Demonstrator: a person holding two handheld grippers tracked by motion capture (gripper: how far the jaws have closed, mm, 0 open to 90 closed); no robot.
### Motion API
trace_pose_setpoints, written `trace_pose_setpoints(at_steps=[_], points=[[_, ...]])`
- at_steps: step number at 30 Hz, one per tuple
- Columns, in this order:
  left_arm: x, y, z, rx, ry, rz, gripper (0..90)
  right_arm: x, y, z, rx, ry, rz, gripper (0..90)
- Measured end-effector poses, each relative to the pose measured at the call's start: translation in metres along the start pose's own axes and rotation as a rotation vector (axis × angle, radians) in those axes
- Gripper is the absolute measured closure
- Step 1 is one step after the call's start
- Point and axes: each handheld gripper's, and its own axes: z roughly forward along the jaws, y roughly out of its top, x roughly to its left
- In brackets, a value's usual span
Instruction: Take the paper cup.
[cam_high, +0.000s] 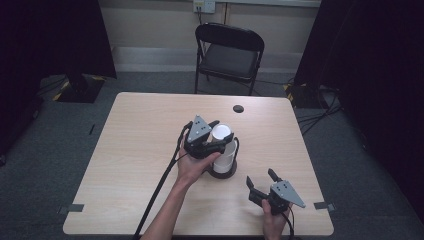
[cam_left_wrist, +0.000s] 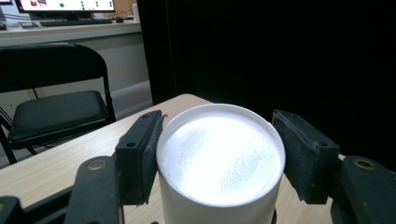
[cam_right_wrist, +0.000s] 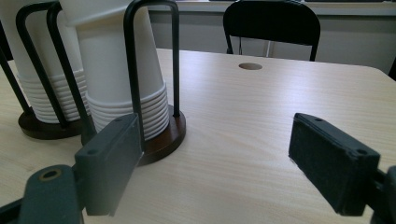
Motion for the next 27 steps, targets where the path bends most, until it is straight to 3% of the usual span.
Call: trace_pose_setpoints(at_steps=[5,14,20,27], points=[[-0.001,0.006,-0.007,-0.03,-0.026,0.0,35.6,0.0,0.0,0.0,-0.003,0.0,-0.001,16.3],[-0.005,0.012,-0.017,-0.052,-0.027,0.019,35.6,0.0,0.0,0.0,0.002,0.001,-0.002,16.3],[-0.007,0.014,-0.029,-0.093,-0.026,-0.006,35.6,0.0,0.0,0.0,0.0,0.001,-0.002,16.3],[-0.012,0.013,-0.041,-0.094,-0.032,-0.023,35.6,0.0,0.0,0.0,0.001,-0.002,-0.006,16.3]])
